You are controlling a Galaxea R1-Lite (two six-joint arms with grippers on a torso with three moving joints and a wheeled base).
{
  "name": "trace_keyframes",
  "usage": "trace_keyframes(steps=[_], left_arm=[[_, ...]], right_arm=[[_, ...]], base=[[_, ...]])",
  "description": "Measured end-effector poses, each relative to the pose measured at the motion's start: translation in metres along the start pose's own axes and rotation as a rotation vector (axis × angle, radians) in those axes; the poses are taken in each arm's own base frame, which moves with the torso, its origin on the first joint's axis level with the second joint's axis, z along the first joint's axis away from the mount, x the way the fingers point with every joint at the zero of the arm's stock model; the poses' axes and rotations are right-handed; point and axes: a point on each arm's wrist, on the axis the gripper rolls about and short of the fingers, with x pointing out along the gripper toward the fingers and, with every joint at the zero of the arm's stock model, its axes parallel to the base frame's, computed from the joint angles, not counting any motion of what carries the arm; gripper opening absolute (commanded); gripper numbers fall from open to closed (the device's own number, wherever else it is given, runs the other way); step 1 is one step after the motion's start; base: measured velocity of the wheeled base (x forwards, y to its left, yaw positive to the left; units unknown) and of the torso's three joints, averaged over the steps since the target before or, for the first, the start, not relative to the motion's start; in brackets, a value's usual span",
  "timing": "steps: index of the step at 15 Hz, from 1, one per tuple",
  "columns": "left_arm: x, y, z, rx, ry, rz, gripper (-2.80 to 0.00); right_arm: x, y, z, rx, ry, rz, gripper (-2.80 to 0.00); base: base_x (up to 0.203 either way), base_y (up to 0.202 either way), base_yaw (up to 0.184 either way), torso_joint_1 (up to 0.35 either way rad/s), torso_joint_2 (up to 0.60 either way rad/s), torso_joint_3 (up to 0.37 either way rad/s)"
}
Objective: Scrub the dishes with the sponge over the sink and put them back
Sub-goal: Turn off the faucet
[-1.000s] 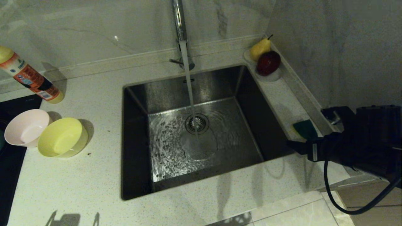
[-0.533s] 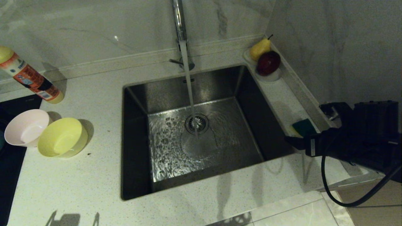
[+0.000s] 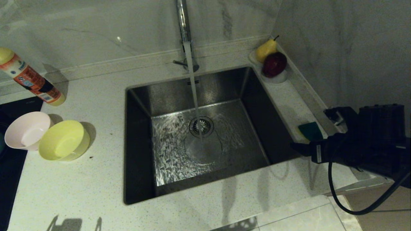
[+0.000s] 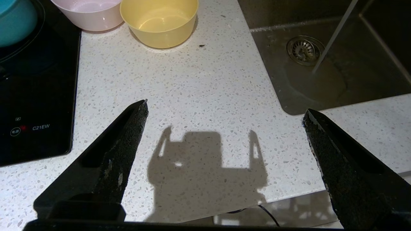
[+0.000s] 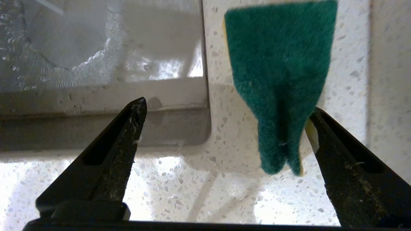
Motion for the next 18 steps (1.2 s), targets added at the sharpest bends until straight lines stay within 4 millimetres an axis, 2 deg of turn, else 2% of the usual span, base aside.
trace_keyframes(steps=[11, 18], left_arm=[[0.0, 0.0, 0.0, 0.0, 0.0, 0.0, 0.0], [0.0, 0.0, 0.0, 0.0, 0.001, 0.0, 0.0]], right_arm=[[-0.003, 0.004, -0.007, -0.005, 0.056, 0.016, 0.0], [-0.002, 0.014, -0.007, 0.031, 0.058, 0.048, 0.0]], base=[[0.0, 0.0, 0.0, 0.0, 0.0, 0.0], [0.0, 0.0, 0.0, 0.0, 0.0, 0.0]])
